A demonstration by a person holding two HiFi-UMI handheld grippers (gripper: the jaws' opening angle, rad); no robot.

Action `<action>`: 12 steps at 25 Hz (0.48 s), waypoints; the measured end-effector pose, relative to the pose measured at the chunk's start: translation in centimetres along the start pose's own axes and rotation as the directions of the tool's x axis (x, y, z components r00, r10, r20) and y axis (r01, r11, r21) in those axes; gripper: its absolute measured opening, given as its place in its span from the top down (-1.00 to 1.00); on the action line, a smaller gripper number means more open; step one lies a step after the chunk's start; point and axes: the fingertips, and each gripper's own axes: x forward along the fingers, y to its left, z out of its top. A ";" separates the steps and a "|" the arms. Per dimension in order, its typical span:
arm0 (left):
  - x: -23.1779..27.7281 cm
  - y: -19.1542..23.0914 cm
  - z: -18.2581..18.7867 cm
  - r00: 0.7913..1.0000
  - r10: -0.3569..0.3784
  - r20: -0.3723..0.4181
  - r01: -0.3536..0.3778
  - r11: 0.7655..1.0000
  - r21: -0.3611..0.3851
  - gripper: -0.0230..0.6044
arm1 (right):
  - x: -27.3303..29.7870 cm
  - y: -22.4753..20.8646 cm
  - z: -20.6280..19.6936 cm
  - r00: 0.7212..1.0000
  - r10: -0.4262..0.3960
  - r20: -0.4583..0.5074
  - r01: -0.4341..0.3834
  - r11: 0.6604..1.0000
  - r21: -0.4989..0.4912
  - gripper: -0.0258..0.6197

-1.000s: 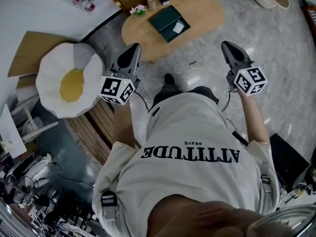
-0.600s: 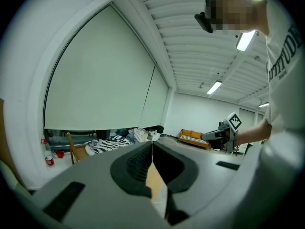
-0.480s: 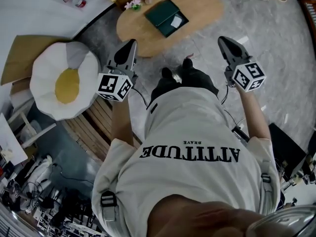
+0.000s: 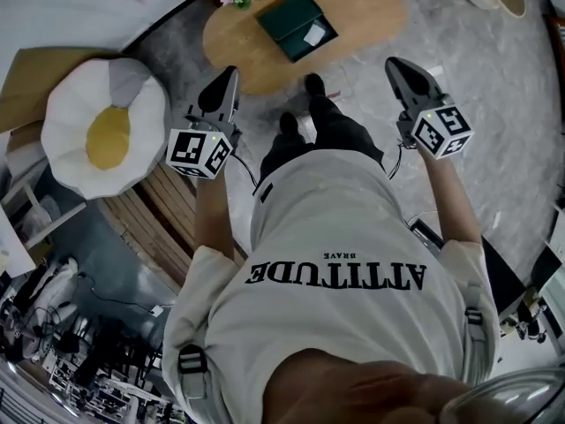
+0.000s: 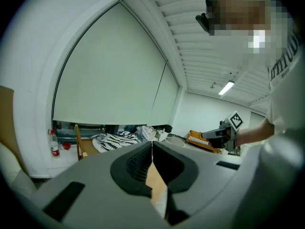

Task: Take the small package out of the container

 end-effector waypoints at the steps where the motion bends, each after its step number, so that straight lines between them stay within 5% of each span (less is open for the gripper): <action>1: 0.6 0.1 -0.3 1.000 0.012 -0.004 -0.012 1.000 -0.006 0.85 | 0.7 -0.8 -0.1 1.000 0.010 -0.007 -0.010 1.000 0.003 0.85; 12: 8.8 1.8 -4.4 0.991 0.125 -0.041 -0.127 0.990 -0.053 0.85 | 10.3 -8.8 -3.0 0.976 0.147 -0.159 -0.139 0.988 0.063 0.85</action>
